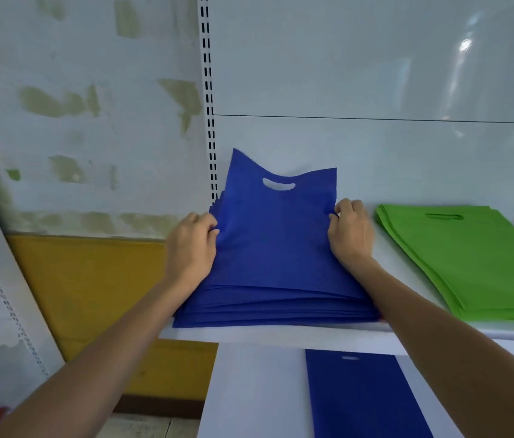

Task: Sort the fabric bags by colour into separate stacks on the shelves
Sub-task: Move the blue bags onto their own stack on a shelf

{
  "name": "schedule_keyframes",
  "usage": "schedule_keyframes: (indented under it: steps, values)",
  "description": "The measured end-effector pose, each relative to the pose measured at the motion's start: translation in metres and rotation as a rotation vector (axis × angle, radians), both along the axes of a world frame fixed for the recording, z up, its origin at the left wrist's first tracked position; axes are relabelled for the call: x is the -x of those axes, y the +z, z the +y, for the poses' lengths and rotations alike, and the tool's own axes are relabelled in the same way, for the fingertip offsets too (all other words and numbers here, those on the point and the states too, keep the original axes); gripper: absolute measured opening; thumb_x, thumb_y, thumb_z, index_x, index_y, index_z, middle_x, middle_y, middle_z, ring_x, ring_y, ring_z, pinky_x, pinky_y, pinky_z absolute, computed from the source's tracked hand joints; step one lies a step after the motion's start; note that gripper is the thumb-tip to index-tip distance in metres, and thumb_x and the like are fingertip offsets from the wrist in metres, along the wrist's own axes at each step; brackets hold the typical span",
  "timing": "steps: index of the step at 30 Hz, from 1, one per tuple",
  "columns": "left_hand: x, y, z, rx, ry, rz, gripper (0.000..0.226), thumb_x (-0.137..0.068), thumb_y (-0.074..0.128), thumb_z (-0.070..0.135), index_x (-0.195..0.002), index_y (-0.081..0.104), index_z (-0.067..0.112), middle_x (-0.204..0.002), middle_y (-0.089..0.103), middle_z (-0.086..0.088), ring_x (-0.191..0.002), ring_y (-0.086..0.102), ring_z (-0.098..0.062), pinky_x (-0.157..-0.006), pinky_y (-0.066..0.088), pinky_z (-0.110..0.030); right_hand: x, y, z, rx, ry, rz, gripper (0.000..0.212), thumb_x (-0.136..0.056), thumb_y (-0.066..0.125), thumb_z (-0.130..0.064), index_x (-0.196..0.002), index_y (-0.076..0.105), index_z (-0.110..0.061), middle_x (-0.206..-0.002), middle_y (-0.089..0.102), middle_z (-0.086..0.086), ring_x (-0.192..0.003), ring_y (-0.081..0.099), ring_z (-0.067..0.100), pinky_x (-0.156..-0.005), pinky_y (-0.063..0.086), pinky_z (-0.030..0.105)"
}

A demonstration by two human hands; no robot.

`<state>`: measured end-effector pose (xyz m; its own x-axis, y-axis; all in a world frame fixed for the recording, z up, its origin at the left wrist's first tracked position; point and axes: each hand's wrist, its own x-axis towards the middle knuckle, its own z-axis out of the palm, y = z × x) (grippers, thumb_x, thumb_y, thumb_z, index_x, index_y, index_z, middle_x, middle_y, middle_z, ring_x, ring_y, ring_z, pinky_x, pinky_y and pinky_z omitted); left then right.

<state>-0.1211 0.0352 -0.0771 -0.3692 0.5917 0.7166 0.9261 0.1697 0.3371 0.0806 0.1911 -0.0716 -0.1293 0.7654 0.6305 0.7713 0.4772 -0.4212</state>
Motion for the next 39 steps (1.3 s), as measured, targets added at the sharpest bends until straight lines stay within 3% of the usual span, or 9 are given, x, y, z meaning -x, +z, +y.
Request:
schedule_keyframes:
  steps: [2,6,9,14,17,25,30,35,39]
  values:
    - [-0.006,0.007,-0.004,-0.006,-0.01,0.184,0.005,-0.084,0.064,0.003,-0.087,0.061,0.002,-0.077,0.061,-0.012,-0.063,0.059,-0.03,-0.051,0.038,-0.03,-0.003,0.011,-0.005,0.004,0.039,0.005,0.016,-0.096,0.042,-0.01,-0.106,0.048,0.001,-0.11,0.055,0.02,-0.095,0.053,0.04,-0.067,0.035,0.041]
    - [-0.027,0.016,-0.02,-0.043,-0.038,0.093,0.02,-0.09,0.055,0.007,-0.109,0.054,0.001,-0.093,0.064,-0.015,-0.08,0.061,-0.03,-0.059,0.041,-0.033,-0.037,0.028,-0.021,-0.05,0.141,0.117,0.023,-0.095,0.042,-0.006,-0.117,0.042,0.002,-0.108,0.058,0.025,-0.091,0.055,0.043,-0.068,0.041,0.045]
    - [-0.062,0.013,-0.03,-0.024,-0.081,0.149,0.015,-0.089,0.056,0.006,-0.101,0.063,0.003,-0.093,0.066,-0.014,-0.084,0.061,-0.033,-0.065,0.045,-0.036,-0.082,0.03,-0.032,-0.108,0.171,0.089,0.037,-0.093,0.042,-0.002,-0.13,0.037,-0.001,-0.105,0.057,0.024,-0.083,0.053,0.038,-0.063,0.033,0.036]
    - [-0.165,0.017,-0.037,0.013,-0.206,0.087,0.027,-0.093,0.05,0.013,-0.117,0.061,0.009,-0.113,0.063,-0.007,-0.104,0.055,-0.026,-0.079,0.043,-0.034,-0.198,0.028,-0.061,-0.113,0.026,0.071,0.031,-0.092,0.043,0.0,-0.122,0.051,0.001,-0.121,0.052,0.022,-0.101,0.053,0.04,-0.082,0.041,0.044]
    - [-0.231,0.007,-0.04,0.032,-0.299,0.053,0.03,-0.094,0.048,0.015,-0.121,0.058,0.01,-0.117,0.061,-0.005,-0.107,0.053,-0.023,-0.082,0.041,-0.031,-0.273,0.015,-0.082,-0.051,-0.085,0.078,0.03,-0.092,0.042,-0.001,-0.119,0.055,-0.001,-0.124,0.051,0.018,-0.103,0.053,0.037,-0.085,0.044,0.043]
    - [-0.382,-0.071,-0.063,0.157,-0.558,-0.1,0.032,-0.091,0.05,0.014,-0.121,0.059,0.012,-0.116,0.06,-0.004,-0.11,0.051,-0.023,-0.089,0.038,-0.03,-0.434,-0.06,-0.152,0.135,-0.33,0.124,0.03,-0.093,0.045,-0.007,-0.122,0.053,-0.004,-0.126,0.049,0.014,-0.108,0.051,0.03,-0.087,0.041,0.037]
    - [-0.443,-0.135,-0.071,0.475,-0.742,-0.204,0.034,-0.092,0.046,0.011,-0.125,0.055,0.017,-0.119,0.054,0.002,-0.101,0.054,-0.016,-0.084,0.041,-0.027,-0.503,-0.117,-0.176,0.364,-0.436,0.05,0.031,-0.093,0.045,-0.004,-0.123,0.053,-0.001,-0.128,0.049,0.018,-0.111,0.049,0.034,-0.088,0.041,0.039]
    - [-0.445,-0.217,-0.087,0.675,-0.717,-0.358,0.033,-0.091,0.05,0.009,-0.123,0.058,0.015,-0.119,0.057,0.0,-0.098,0.055,-0.013,-0.081,0.039,-0.018,-0.512,-0.181,-0.184,0.495,-0.392,-0.006,0.03,-0.09,0.048,-0.001,-0.118,0.057,-0.002,-0.122,0.055,0.018,-0.107,0.053,0.033,-0.083,0.042,0.035]
    - [-0.422,-0.264,-0.082,0.717,-0.644,-0.428,0.032,-0.091,0.05,0.008,-0.121,0.059,0.013,-0.116,0.058,-0.002,-0.087,0.053,-0.009,-0.077,0.038,-0.013,-0.48,-0.224,-0.168,0.488,-0.308,-0.028,0.025,-0.09,0.049,-0.001,-0.113,0.06,-0.002,-0.114,0.058,0.016,-0.098,0.055,0.031,-0.076,0.037,0.027]
